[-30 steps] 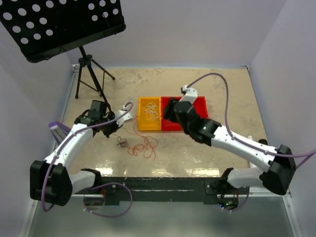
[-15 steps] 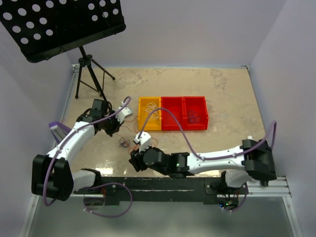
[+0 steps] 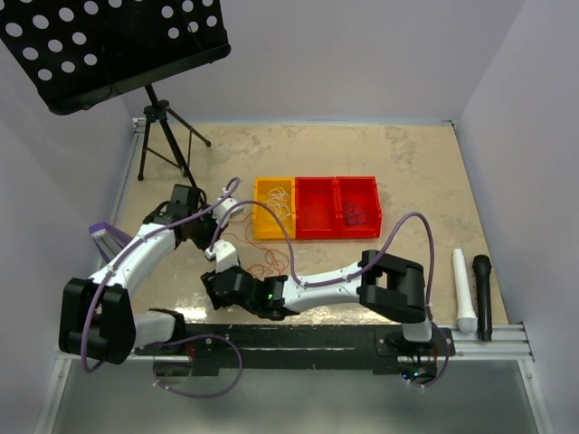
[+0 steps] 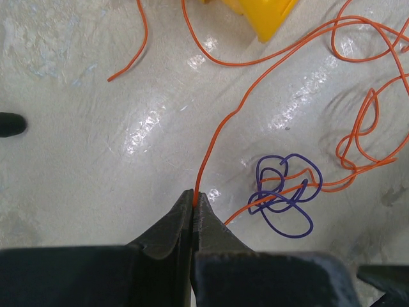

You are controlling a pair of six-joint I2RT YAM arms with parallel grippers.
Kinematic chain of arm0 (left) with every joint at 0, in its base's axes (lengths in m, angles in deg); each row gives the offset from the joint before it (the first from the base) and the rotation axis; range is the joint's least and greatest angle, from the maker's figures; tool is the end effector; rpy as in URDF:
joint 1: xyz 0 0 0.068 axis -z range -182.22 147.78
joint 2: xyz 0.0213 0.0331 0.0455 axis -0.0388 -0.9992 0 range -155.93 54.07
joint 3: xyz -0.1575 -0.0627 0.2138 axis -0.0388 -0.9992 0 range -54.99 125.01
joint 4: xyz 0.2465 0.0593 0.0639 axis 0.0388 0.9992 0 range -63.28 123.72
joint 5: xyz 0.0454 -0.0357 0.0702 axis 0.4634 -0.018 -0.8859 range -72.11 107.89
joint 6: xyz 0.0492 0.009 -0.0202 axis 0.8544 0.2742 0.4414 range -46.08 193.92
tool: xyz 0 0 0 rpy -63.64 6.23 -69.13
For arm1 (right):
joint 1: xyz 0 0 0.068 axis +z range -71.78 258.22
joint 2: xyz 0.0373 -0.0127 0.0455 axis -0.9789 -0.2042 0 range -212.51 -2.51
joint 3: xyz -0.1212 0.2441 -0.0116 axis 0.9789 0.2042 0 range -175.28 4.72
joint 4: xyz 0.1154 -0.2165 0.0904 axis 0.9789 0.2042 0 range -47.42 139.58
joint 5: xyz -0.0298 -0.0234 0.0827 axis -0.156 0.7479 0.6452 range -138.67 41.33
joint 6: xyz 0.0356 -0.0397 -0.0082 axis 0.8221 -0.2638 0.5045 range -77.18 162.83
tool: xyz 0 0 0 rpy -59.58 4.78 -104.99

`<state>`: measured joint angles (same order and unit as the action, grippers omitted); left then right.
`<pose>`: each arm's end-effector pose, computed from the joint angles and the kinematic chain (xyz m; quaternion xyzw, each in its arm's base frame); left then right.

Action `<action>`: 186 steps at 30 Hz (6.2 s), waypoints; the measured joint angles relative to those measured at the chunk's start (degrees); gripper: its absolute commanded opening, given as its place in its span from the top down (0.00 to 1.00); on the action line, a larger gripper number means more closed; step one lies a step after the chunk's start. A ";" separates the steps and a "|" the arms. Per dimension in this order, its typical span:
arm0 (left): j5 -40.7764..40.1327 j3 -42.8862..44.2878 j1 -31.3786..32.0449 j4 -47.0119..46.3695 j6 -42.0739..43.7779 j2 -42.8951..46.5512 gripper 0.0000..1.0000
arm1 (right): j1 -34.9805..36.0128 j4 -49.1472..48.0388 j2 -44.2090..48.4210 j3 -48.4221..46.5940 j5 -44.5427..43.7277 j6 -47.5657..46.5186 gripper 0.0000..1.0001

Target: Untangle the cables

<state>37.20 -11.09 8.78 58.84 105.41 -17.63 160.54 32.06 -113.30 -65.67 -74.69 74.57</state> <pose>0.2291 -0.0565 0.2099 0.3856 0.8716 -0.1139 0.2805 0.0731 0.4252 0.1944 -0.2582 0.8106 0.3035 0.4291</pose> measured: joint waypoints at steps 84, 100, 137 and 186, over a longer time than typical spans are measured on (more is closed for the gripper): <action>-5.35 -5.35 -1.62 0.11 3.61 0.46 1.00 | -13.29 -4.63 -6.95 1.18 3.28 14.32 1.00; -4.09 -6.05 -1.11 -1.51 4.26 -0.63 1.00 | -13.20 -0.09 24.35 13.53 -0.81 14.67 1.00; -17.64 -14.19 -0.85 -13.53 14.21 0.44 1.00 | -16.31 31.52 60.19 -11.58 -48.11 -0.98 1.00; 36.11 62.66 -0.72 10.99 -19.12 9.73 1.00 | -51.58 16.63 31.08 13.79 -10.36 6.14 0.37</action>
<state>73.31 51.58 8.06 69.83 86.28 -7.90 108.96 48.69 -82.21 -51.88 -85.05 80.71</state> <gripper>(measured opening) 0.021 0.631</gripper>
